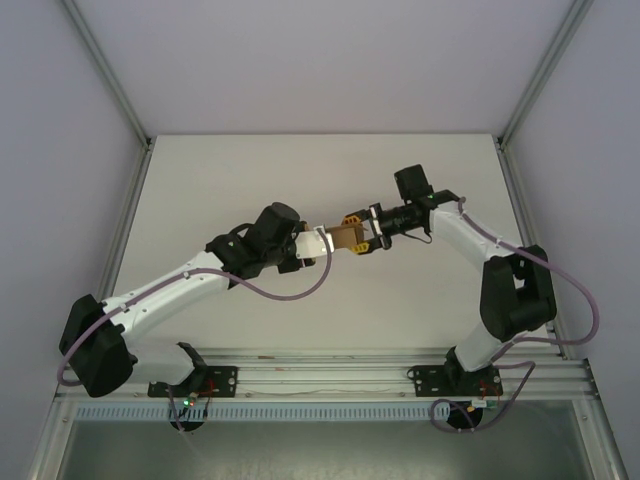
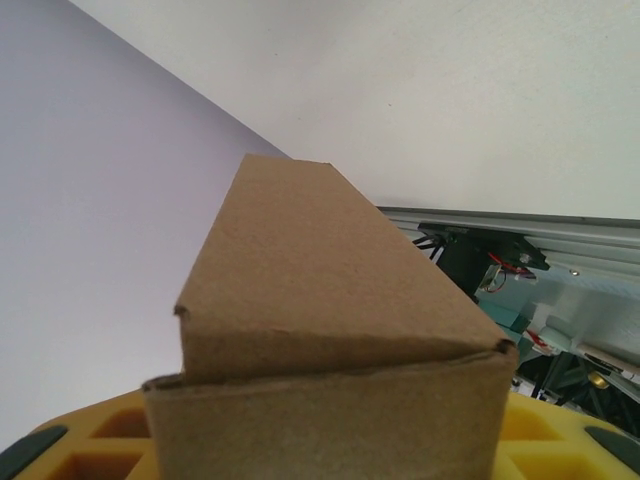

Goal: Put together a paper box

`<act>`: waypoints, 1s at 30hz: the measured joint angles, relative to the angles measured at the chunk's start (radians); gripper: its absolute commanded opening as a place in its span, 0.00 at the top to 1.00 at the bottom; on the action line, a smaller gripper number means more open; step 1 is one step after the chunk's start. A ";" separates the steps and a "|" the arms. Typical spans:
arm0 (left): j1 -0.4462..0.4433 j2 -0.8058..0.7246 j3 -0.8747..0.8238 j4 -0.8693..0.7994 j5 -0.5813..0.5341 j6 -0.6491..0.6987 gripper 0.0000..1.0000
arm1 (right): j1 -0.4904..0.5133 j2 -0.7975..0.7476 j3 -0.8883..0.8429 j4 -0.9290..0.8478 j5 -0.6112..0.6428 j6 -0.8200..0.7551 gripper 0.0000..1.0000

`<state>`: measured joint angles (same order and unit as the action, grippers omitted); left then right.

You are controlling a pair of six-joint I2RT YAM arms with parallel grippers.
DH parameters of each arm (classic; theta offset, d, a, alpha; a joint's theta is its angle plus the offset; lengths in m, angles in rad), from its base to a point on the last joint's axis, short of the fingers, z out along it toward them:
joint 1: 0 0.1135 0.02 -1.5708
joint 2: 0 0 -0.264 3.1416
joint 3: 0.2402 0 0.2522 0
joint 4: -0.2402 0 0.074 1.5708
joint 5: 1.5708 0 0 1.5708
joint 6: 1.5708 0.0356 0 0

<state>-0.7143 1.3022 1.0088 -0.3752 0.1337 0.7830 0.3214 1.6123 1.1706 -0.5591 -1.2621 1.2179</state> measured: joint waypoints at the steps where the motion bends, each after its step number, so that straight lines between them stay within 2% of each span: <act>1: 0.000 -0.001 0.000 0.000 0.005 0.002 0.56 | -0.002 -0.003 0.000 -0.003 0.003 -0.009 0.45; 8: 0.000 -0.019 -0.002 0.005 0.008 0.001 0.62 | -0.002 -0.040 0.000 -0.008 0.014 -0.026 0.37; 11: 0.000 -0.020 -0.002 0.004 0.011 0.001 0.65 | -0.009 -0.061 -0.009 0.001 0.047 -0.030 0.22; 13: 0.000 -0.020 -0.002 0.002 0.011 -0.001 0.65 | -0.029 -0.087 -0.024 -0.001 0.092 -0.048 0.01; 17: 0.001 -0.019 -0.002 -0.030 0.019 -0.007 0.65 | -0.119 -0.166 -0.025 -0.055 0.280 -0.172 0.00; 20: 0.001 -0.013 -0.001 -0.071 0.042 -0.008 0.65 | -0.176 -0.251 0.005 -0.116 0.491 -0.346 0.00; 24: 0.001 0.049 0.018 -0.130 0.065 -0.035 0.64 | -0.182 -0.410 0.001 -0.100 0.727 -0.613 0.00; 27: 0.001 0.147 0.064 -0.183 0.087 -0.061 0.64 | -0.181 -0.564 -0.087 -0.014 0.803 -0.786 0.00; 30: 0.001 0.246 0.116 -0.236 0.113 -0.083 0.64 | -0.180 -0.630 -0.136 0.002 0.785 -0.935 0.00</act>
<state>-0.7136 1.5486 1.1244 -0.6113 0.2462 0.6998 0.1410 0.9825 1.0344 -0.5575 -0.4774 0.2832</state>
